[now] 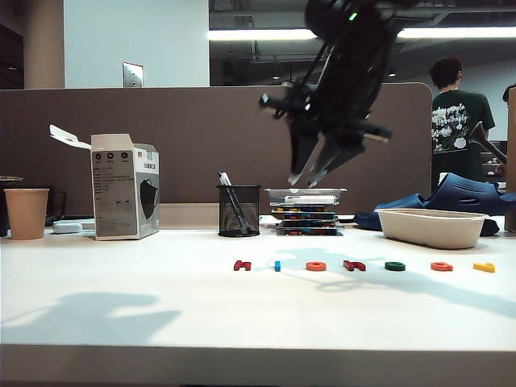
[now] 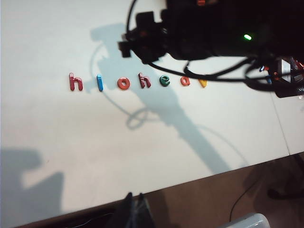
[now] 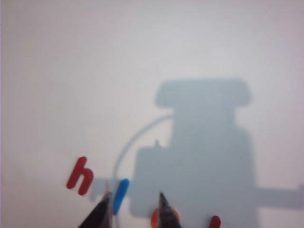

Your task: Select the appropriate letters from the row of letter magnets placed on the table to arrange into the word "love".

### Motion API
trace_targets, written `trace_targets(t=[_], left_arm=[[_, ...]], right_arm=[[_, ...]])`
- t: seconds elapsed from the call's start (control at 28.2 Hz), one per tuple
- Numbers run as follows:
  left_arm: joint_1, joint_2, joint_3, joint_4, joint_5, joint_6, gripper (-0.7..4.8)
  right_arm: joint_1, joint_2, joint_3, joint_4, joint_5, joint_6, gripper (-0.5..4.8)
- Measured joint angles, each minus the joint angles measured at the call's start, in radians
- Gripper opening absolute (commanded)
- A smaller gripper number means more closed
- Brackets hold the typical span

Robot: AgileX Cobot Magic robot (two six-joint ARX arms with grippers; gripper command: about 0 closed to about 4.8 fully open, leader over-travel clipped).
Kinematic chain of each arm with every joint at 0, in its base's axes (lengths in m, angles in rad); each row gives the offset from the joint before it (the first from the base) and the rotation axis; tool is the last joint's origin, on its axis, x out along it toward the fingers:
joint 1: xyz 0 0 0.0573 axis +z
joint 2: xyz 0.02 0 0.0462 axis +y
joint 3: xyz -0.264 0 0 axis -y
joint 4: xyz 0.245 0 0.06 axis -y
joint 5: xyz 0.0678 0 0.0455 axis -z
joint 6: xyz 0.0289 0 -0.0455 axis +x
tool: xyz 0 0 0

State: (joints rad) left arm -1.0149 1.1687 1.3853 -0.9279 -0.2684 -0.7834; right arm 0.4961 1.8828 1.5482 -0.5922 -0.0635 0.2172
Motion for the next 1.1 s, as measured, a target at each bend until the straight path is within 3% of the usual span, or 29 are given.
trace_targets(t=[0.25, 0.92, 1.1], left_arm=[[0.000, 0.002, 0.000, 0.001, 0.000, 0.000, -0.05], [0.000, 0.002, 0.000, 0.000, -0.001, 0.000, -0.05], [0.000, 0.002, 0.000, 0.000, -0.001, 0.000, -0.05]], right_arm=[[0.056, 0.163, 0.151, -0.126, 0.017, 0.011, 1.17], [0.098, 0.281, 0.162, -0.185, 0.068, 0.050, 1.16], [0.111, 0.290, 0.168, -0.185, 0.075, 0.050, 0.50]])
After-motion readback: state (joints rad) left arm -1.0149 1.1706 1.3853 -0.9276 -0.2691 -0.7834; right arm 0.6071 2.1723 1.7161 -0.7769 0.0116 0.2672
